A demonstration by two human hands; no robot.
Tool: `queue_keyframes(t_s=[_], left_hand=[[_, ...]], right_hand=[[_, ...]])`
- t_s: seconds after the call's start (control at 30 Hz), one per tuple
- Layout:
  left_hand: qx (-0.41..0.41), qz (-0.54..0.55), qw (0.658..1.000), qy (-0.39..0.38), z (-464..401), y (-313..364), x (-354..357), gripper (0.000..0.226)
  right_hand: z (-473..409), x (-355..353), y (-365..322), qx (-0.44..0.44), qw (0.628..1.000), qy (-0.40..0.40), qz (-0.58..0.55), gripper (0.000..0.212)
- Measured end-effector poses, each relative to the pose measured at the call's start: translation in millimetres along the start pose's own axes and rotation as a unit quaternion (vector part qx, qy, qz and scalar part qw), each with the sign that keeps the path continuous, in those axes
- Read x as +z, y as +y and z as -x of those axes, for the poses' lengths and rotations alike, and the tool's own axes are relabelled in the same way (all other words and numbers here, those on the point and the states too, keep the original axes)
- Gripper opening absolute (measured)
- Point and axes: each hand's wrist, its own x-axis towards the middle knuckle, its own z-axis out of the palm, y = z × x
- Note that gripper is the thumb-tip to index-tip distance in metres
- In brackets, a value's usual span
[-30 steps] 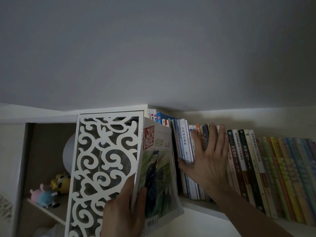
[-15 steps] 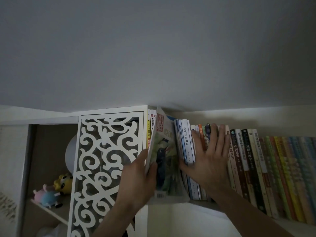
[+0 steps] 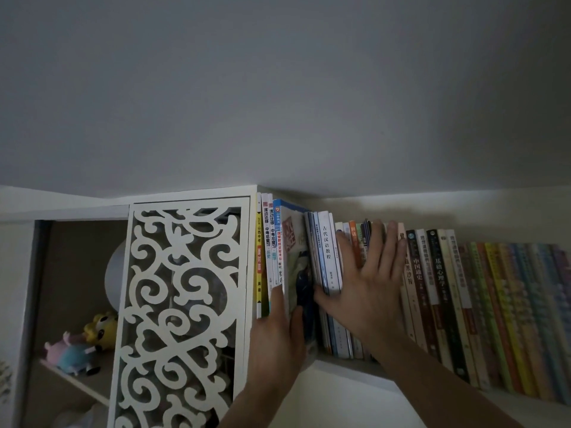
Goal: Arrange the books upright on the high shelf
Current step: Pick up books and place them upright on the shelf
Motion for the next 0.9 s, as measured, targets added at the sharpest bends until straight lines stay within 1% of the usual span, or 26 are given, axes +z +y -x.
queue_keyframes(t_s=[0.1,0.2,0.27,0.3,0.37,0.4,0.47,0.53,0.63,0.7,0.77,0.83,0.9], left_hand=[[-0.011,-0.021,1.0,0.01,-12.4,-4.6,14.1,0.034],[0.007,-0.069,0.998,0.009,-20.3,-6.4,18.9,0.04],[0.052,-0.076,0.995,0.034,-20.1,-3.7,16.6,0.054],[0.093,-0.078,0.991,0.057,-21.6,-3.3,16.7,0.061],[0.179,-0.096,0.976,0.085,-26.7,-5.5,19.9,0.064],[0.203,-0.094,0.971,0.079,-27.8,-6.1,21.9,0.066],[0.227,-0.082,0.969,0.043,-24.6,-10.6,29.2,0.068],[0.216,-0.083,0.973,0.021,-17.7,-18.7,36.9,0.071],[0.178,-0.1,0.979,0.008,-20.0,-29.1,44.6,0.073],[0.2,-0.123,0.972,-0.002,-21.9,-29.1,46.7,0.066],[0.222,-0.093,0.97,-0.015,-19.6,-28.2,49.2,0.061],[0.219,-0.062,0.974,-0.018,-15.2,-26.8,51.2,0.059],[0.198,-0.058,0.978,0.002,-10.8,-26.7,56.7,0.059]], right_hand=[[-2.0,0.6,-1.9,0.003,1.0,-0.001,0.006,0.107],[-1.0,1.6,2.7,-0.006,1.0,0.007,0.003,0.104],[1.7,0.1,10.4,-0.026,1.0,0.006,0.006,0.1],[4.3,-1.6,14.8,-0.034,0.999,0.002,0.01,0.098],[10.0,-4.8,21.9,-0.049,0.998,-0.01,0.023,0.091],[13.4,-5.4,23.9,-0.06,0.998,-0.015,0.032,0.089],[21.0,-4.5,25.8,-0.089,0.995,-0.016,0.042,0.084],[25.6,0.2,24.6,-0.118,0.993,-0.003,0.026,0.076],[15.5,6.6,14.4,-0.129,0.989,0.033,-0.064,0.062],[-3.6,5.3,-2.7,-0.113,0.982,0.038,-0.147,0.059],[-25.4,-0.4,-23.4,-0.08,0.975,0.038,-0.204,0.06],[-44.3,-4.9,-40.2,-0.052,0.975,0.009,-0.216,0.064],[-55.0,-8.1,-50.4,-0.029,0.975,-0.055,-0.213,0.068]])
